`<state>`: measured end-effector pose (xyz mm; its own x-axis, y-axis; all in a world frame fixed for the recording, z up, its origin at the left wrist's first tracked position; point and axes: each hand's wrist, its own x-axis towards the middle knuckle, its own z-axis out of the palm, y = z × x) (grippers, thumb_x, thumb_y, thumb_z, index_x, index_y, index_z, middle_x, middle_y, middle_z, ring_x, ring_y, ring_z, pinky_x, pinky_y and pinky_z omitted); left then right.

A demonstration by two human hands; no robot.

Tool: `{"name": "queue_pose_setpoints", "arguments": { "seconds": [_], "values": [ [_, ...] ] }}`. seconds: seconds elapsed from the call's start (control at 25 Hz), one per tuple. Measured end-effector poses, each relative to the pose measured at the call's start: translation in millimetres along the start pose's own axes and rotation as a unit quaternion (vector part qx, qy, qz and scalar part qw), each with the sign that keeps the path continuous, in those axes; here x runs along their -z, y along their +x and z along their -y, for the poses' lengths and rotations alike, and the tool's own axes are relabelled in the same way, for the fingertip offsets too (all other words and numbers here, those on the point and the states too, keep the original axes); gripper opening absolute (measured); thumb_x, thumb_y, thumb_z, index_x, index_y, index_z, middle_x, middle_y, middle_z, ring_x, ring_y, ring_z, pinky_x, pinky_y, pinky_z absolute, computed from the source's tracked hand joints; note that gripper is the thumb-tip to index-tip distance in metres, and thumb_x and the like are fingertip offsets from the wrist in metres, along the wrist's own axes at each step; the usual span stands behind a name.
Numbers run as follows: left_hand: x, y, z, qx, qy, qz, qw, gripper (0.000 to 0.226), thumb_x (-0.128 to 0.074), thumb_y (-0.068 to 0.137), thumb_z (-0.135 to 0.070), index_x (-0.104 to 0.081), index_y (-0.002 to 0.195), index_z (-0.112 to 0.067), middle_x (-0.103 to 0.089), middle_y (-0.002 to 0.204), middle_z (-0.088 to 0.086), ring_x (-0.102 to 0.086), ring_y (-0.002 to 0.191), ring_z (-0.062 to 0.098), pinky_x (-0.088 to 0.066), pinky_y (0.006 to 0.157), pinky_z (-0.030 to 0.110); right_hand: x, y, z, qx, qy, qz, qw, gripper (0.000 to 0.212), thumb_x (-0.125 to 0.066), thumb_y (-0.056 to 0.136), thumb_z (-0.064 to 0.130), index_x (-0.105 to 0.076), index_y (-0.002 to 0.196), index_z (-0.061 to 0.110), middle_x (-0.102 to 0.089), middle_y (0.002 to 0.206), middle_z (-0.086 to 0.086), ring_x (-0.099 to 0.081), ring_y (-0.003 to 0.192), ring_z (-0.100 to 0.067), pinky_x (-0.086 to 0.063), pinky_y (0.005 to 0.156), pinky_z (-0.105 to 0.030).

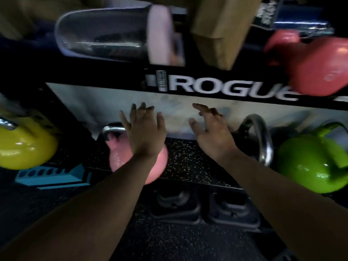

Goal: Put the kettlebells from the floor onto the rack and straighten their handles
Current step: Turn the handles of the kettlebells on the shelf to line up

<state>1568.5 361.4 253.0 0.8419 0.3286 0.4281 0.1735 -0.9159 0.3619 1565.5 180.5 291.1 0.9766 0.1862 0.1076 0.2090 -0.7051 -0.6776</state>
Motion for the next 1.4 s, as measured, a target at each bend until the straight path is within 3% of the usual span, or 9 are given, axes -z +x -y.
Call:
{"name": "queue_pose_setpoints", "arguments": {
  "seconds": [0.2, 0.32, 0.48, 0.76, 0.92, 1.04, 1.12, 1.28, 1.4],
  "values": [
    [39, 6, 94, 0.182, -0.09, 0.04, 0.978, 0.067, -0.047, 0.09, -0.062, -0.041, 0.144, -0.023, -0.027, 0.16, 0.014, -0.018, 0.148, 0.039, -0.016, 0.117, 0.063, -91, 18, 72, -0.024, 0.05, 0.079, 0.995, 0.046, -0.042, 0.092, 0.057, -0.049, 0.132, 0.037, -0.053, 0.129, -0.006, -0.048, 0.12, -0.029, -0.039, 0.104, -0.048],
    [41, 3, 107, 0.327, -0.267, 0.143, 0.895, 0.098, -0.049, 0.079, -0.078, -0.018, 0.154, -0.024, -0.02, 0.159, 0.019, -0.036, 0.137, 0.048, -0.037, 0.107, 0.058, -124, 25, 93, -0.046, 0.044, 0.074, 0.995, 0.042, -0.044, 0.092, 0.057, -0.059, 0.12, 0.03, -0.06, 0.116, -0.005, -0.054, 0.112, -0.026, -0.044, 0.095, -0.04],
    [26, 4, 86, 0.368, -0.351, 0.166, 0.845, 0.092, -0.042, 0.084, -0.075, -0.012, 0.154, -0.024, -0.019, 0.157, 0.02, -0.043, 0.131, 0.046, -0.041, 0.103, 0.048, -136, 27, 98, -0.074, 0.071, -0.013, 0.995, 0.034, -0.056, 0.092, 0.051, -0.069, 0.093, 0.02, -0.069, 0.09, 0.006, -0.061, 0.087, -0.013, -0.04, 0.066, -0.02],
    [5, 37, 102, 0.235, -0.4, 0.232, 0.855, 0.072, -0.027, 0.098, -0.062, -0.007, 0.158, -0.027, -0.015, 0.164, 0.015, -0.031, 0.143, 0.034, -0.023, 0.092, 0.032, -140, 2, 100, -0.148, 0.236, -0.014, 0.96, 0.02, -0.059, 0.09, 0.052, -0.068, 0.099, 0.038, -0.073, 0.081, 0.0, -0.068, 0.07, -0.019, -0.051, 0.061, -0.028],
    [2, 42, 87, 0.22, -0.409, 0.252, 0.849, 0.068, -0.022, 0.1, -0.06, -0.004, 0.158, -0.031, -0.009, 0.167, 0.007, -0.023, 0.149, 0.028, -0.017, 0.119, 0.048, -148, 1, 98, -0.161, 0.355, -0.022, 0.921, 0.032, -0.042, 0.101, 0.044, -0.065, 0.123, 0.037, -0.073, 0.111, -0.003, -0.068, 0.102, -0.017, -0.053, 0.082, -0.026],
    [-6, 74, 96, 0.202, -0.454, 0.319, 0.807, 0.067, -0.02, 0.101, -0.058, -0.018, 0.157, -0.022, -0.026, 0.163, 0.011, -0.028, 0.147, 0.026, -0.022, 0.121, 0.045, -169, 5, 112, -0.166, 0.409, -0.005, 0.897, 0.039, -0.035, 0.105, 0.035, -0.047, 0.142, 0.038, -0.058, 0.136, 0.009, -0.056, 0.118, 0.0, -0.046, 0.095, -0.019],
    [-11, 81, 103, 0.218, -0.485, 0.346, 0.773, 0.067, -0.022, 0.1, -0.061, -0.044, 0.145, -0.016, -0.053, 0.142, 0.01, -0.049, 0.133, 0.022, -0.036, 0.112, 0.033, -180, 8, 120, -0.165, 0.424, -0.003, 0.89, 0.042, -0.035, 0.105, 0.034, -0.039, 0.146, 0.042, -0.053, 0.139, 0.014, -0.051, 0.123, 0.003, -0.043, 0.097, -0.015],
    [-21, 77, 110, 0.205, -0.522, 0.342, 0.754, 0.055, -0.027, 0.102, -0.056, -0.062, 0.1, -0.013, -0.073, 0.087, 0.001, -0.069, 0.081, 0.003, -0.051, 0.062, 0.01, -190, 7, 122, -0.167, 0.467, -0.022, 0.868, 0.042, -0.034, 0.105, 0.035, -0.037, 0.147, 0.042, -0.053, 0.129, 0.025, -0.053, 0.105, 0.023, -0.045, 0.077, -0.001],
    [-27, 78, 112, 0.191, -0.534, 0.33, 0.755, 0.042, -0.028, 0.103, -0.053, -0.059, 0.097, -0.026, -0.073, 0.09, -0.004, -0.068, 0.081, -0.007, -0.049, 0.069, 0.008, -196, 9, 124, -0.166, 0.459, -0.031, 0.872, 0.043, -0.031, 0.105, 0.042, -0.033, 0.147, 0.046, -0.048, 0.134, 0.024, -0.047, 0.1, 0.032, -0.04, 0.077, 0.004]
  ]
}}
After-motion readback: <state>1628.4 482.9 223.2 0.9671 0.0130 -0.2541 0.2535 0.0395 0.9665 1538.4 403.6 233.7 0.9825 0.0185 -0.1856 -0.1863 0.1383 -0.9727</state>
